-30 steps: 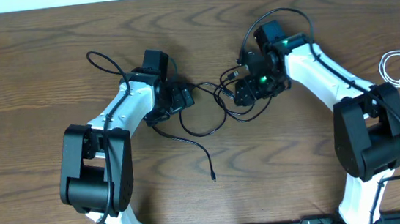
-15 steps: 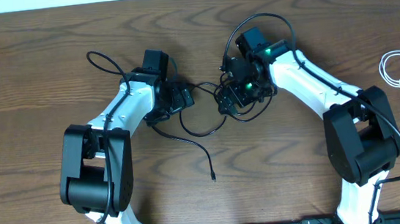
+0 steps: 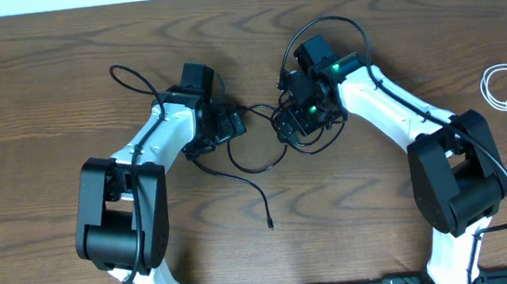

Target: Untangle cables

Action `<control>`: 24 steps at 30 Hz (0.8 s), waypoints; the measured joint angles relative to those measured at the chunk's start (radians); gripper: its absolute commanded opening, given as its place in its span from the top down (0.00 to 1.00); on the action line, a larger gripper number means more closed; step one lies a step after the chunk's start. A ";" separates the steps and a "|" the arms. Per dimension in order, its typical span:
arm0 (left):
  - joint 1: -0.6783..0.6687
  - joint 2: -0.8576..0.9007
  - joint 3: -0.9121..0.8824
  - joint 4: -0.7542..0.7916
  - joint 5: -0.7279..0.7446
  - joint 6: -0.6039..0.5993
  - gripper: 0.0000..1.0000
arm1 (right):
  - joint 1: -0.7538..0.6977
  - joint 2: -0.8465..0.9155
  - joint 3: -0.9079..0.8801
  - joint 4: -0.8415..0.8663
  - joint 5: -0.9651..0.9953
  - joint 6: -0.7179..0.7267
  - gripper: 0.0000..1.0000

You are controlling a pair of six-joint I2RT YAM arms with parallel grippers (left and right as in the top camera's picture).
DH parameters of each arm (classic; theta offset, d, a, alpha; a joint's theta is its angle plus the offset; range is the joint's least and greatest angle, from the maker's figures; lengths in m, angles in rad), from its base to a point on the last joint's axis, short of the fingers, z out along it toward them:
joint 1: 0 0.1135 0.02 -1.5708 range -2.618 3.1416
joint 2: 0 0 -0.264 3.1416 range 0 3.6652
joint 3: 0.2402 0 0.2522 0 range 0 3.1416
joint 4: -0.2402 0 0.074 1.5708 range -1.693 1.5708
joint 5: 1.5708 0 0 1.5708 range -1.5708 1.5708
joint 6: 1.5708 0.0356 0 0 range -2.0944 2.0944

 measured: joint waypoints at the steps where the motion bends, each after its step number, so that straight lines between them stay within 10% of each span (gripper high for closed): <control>1: 0.000 0.000 0.000 0.000 0.000 0.000 0.02 | 0.000 0.000 0.000 0.000 0.002 0.000 0.01; 24: 0.000 0.000 0.000 0.000 0.000 0.000 0.02 | 0.000 0.000 0.000 0.015 0.014 0.000 0.01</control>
